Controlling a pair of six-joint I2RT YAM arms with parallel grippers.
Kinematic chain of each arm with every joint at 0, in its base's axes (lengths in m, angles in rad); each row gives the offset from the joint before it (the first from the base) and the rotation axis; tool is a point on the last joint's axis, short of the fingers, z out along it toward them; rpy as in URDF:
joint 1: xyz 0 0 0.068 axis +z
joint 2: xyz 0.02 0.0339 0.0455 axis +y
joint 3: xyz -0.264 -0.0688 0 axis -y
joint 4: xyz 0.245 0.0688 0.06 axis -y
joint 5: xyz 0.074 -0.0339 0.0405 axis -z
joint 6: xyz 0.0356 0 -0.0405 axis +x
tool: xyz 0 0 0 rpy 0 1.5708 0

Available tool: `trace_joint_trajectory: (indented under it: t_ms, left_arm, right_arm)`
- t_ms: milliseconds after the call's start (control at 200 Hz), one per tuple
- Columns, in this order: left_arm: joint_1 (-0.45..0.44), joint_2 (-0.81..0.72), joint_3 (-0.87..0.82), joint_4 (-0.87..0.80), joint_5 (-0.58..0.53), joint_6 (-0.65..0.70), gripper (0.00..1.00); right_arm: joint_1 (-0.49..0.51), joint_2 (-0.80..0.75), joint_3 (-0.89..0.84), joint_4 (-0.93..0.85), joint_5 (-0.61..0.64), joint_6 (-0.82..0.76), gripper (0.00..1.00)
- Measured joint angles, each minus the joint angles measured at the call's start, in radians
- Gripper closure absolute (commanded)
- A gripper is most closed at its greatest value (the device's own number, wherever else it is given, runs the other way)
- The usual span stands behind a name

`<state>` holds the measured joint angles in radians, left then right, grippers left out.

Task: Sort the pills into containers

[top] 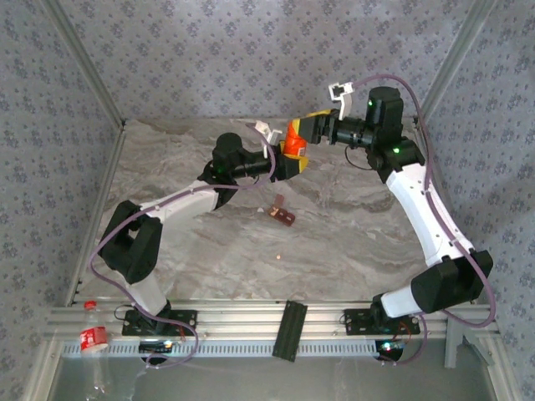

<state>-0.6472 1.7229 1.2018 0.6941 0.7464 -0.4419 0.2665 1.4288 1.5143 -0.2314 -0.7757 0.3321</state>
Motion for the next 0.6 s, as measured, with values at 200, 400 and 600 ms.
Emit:
trace_joint_trajectory:
  t_ms: [200, 400, 600]
  left_arm:
    - [0.000, 0.000, 0.002, -0.013, 0.003, 0.007, 1.00]
    - [0.000, 0.000, 0.002, -0.026, 0.003, 0.014, 1.00]
    - [0.000, 0.000, 0.002, -0.034, 0.006, 0.016, 1.00]
  right_arm:
    - [0.001, 0.005, 0.002, -0.034, -0.003, -0.013, 0.23]
    - [0.001, 0.016, 0.002, -0.055, -0.007, -0.026, 0.24]
    - [0.005, 0.021, 0.002, -0.080, -0.007, -0.035, 0.30]
